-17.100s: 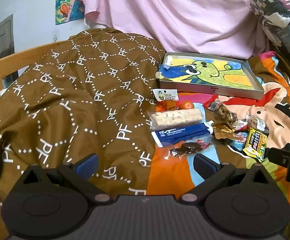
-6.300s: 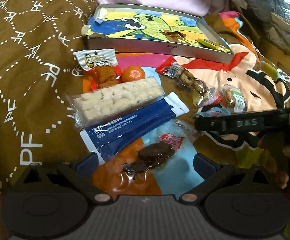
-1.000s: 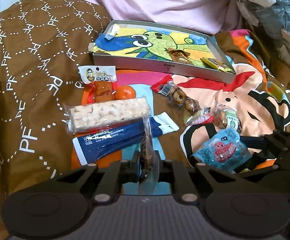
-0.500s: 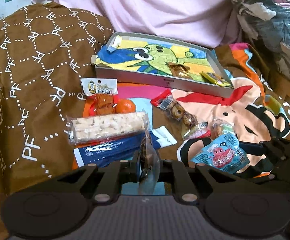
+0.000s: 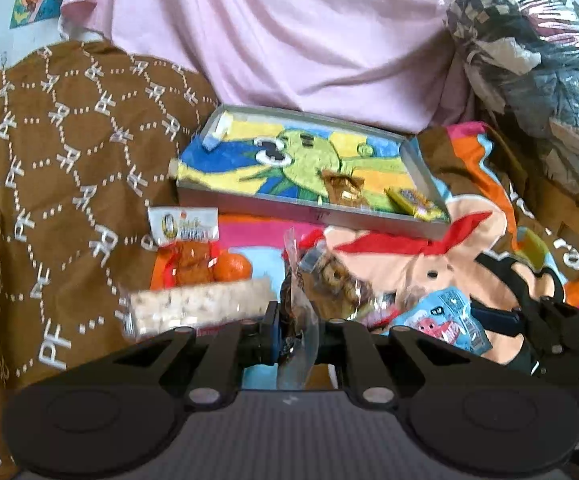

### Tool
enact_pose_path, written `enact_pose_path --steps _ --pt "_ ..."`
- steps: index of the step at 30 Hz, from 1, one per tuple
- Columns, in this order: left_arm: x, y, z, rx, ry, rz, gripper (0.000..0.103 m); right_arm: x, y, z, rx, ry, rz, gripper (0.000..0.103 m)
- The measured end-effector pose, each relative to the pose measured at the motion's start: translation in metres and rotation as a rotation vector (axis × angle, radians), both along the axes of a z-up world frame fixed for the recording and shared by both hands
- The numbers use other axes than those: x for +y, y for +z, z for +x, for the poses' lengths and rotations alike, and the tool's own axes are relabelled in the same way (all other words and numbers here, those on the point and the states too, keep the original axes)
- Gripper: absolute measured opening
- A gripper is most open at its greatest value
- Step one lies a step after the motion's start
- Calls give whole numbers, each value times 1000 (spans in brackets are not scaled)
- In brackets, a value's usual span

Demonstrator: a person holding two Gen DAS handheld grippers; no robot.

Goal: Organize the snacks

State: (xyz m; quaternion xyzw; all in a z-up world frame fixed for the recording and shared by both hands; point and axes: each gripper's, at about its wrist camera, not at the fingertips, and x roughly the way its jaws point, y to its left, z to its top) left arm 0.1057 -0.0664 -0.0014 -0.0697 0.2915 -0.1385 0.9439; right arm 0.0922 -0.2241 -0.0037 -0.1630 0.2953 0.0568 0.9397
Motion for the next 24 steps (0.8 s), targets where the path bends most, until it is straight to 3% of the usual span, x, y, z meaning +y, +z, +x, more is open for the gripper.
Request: enact_pose_path --steps 9,24 --pt "-7 27 21 -63 28 -10 12 -14 23 25 -105 4 -31 88" --pt "-53 47 93 -110 40 13 12 -65 40 115 -270 -59 53 88"
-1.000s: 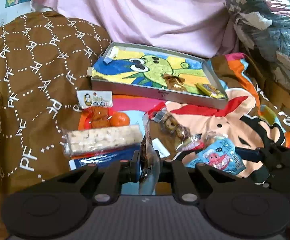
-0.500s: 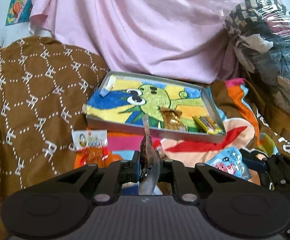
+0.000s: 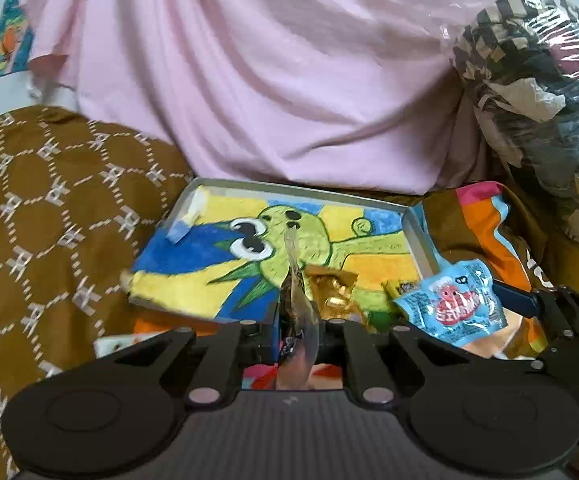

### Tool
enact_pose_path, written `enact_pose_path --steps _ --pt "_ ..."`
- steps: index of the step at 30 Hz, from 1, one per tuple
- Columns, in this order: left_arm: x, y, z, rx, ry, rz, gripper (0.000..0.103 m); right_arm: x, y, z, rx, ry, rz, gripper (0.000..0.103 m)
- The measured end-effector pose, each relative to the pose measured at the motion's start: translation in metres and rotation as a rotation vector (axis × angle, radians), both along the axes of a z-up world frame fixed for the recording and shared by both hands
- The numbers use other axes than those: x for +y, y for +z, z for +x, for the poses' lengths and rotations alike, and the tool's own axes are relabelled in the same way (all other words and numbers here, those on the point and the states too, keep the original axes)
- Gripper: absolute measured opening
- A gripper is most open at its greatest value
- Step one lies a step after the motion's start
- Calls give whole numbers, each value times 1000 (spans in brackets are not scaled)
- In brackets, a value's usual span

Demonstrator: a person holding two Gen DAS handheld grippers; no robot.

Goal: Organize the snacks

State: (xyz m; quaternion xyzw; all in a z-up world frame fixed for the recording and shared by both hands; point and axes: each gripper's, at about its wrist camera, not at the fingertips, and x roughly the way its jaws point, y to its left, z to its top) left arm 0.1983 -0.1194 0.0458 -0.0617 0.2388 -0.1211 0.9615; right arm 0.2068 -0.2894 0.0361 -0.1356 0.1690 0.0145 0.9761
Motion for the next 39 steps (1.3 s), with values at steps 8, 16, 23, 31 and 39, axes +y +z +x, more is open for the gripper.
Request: enact_pose_path --steps 8,16,23,31,39 --pt "-30 1 52 -20 -6 48 12 -19 -11 49 -48 -33 66 88" --pt "-41 -11 96 -8 7 62 12 -24 -31 79 -45 -49 91 88" --pt "-39 -31 121 15 37 53 12 -14 -44 90 -32 -15 100 89" --pt "-42 -44 135 32 39 56 12 -14 -55 101 5 -16 121 89" --pt "-43 -51 136 56 42 54 13 -15 -58 103 19 -26 128 89"
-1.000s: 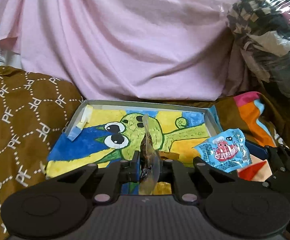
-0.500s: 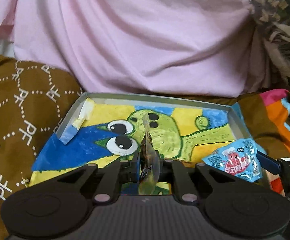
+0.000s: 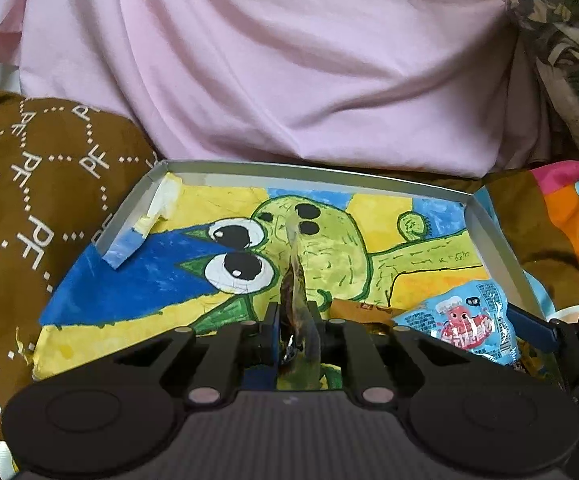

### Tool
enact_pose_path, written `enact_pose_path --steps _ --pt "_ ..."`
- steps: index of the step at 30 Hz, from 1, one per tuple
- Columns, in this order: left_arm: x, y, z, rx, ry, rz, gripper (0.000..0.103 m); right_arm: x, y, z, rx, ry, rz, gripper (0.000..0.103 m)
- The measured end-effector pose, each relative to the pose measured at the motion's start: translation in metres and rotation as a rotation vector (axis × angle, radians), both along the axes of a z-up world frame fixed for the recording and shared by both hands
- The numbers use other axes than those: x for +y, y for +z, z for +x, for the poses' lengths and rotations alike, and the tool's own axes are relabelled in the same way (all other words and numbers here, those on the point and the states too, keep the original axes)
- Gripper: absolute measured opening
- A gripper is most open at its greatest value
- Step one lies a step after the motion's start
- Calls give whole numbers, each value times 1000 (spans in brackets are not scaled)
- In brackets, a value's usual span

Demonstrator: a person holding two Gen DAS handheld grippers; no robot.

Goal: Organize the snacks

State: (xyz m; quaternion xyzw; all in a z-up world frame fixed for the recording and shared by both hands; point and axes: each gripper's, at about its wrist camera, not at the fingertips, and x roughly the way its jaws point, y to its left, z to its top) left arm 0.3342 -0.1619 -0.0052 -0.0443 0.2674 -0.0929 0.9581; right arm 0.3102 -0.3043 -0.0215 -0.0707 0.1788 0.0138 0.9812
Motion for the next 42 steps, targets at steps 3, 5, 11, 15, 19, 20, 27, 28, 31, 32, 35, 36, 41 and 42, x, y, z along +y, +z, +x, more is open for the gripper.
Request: enact_pose_path --steps 3,5,11,15,19,20,27,28,31,32,35,36,41,42 --pt "3 0 1 10 13 1 13 -1 0 1 2 -1 3 89" --pt "5 -1 2 20 23 -8 13 0 -1 2 2 -1 2 90" --pt "12 -6 6 48 40 -26 16 1 -2 2 8 -4 -8 90" --pt "21 -7 7 69 57 -53 38 2 -2 2 3 -10 -16 98" --pt "31 -3 3 53 82 -68 60 1 0 0 5 -8 0 101" --pt "33 -2 2 48 86 -71 64 1 0 0 6 -9 2 102" --pt "45 13 -11 -9 118 -79 91 3 12 -12 -24 -34 -7 102" --pt "46 16 -13 -19 123 -82 93 3 15 -15 -33 -39 -9 102" --pt "50 26 -23 -49 135 -79 98 2 26 -27 -64 -54 -5 102" --pt "51 30 -27 -59 133 -78 100 2 30 -31 -74 -59 -1 102" --pt "55 40 -42 -89 131 -75 102 -1 44 -48 -102 -77 23 102" --pt "57 43 -49 -101 132 -76 102 -1 49 -55 -112 -82 33 102" --pt "68 55 -78 -127 139 -78 102 0 67 -88 -163 -91 35 102" --pt "70 57 -84 -132 141 -79 102 0 71 -95 -170 -93 38 102"
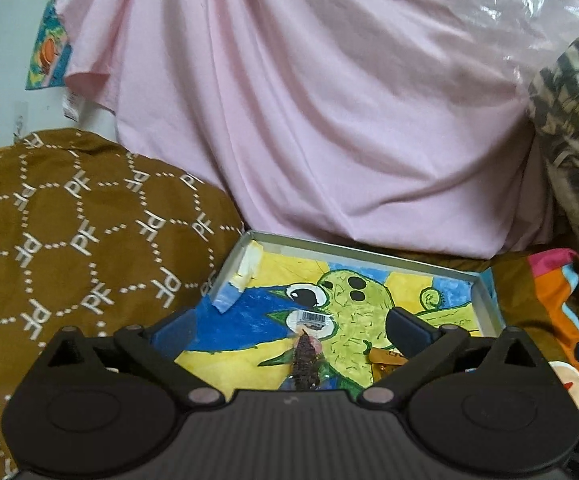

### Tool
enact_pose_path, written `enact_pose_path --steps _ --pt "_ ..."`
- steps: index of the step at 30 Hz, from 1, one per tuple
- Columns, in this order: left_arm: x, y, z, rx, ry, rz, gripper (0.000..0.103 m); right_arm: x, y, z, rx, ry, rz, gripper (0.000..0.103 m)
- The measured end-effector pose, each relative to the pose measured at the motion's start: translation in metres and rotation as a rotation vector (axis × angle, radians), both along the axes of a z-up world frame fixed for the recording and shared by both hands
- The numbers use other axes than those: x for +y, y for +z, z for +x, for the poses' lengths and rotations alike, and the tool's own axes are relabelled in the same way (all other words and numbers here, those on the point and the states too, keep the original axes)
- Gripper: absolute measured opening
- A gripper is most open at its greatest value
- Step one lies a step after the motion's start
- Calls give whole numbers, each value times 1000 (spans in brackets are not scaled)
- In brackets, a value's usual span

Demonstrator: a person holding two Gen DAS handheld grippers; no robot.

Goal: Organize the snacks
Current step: 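Lower both packets into the tray and open both grippers, then withdraw both tools from the tray toward the remaining snacks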

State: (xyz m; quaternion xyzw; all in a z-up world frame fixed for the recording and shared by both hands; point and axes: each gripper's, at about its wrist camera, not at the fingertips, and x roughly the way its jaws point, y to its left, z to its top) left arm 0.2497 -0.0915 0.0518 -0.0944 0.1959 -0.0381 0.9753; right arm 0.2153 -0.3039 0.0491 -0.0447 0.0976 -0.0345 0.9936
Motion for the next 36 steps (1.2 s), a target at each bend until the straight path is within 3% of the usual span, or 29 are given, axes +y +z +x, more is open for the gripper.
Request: enact_pose_path --steps 9,19,28,36 --pt "21 16 -49 -27 11 3 103 8 19 -57 -50 2 39 102" --pt "37 17 -104 -73 29 35 103 16 16 -116 -63 13 49 102" --pt "45 -6 -148 -63 7 50 103 28 1 -167 37 47 43 102" --pt "50 -36 -176 -5 -16 79 103 36 -17 -197 159 32 60 102"
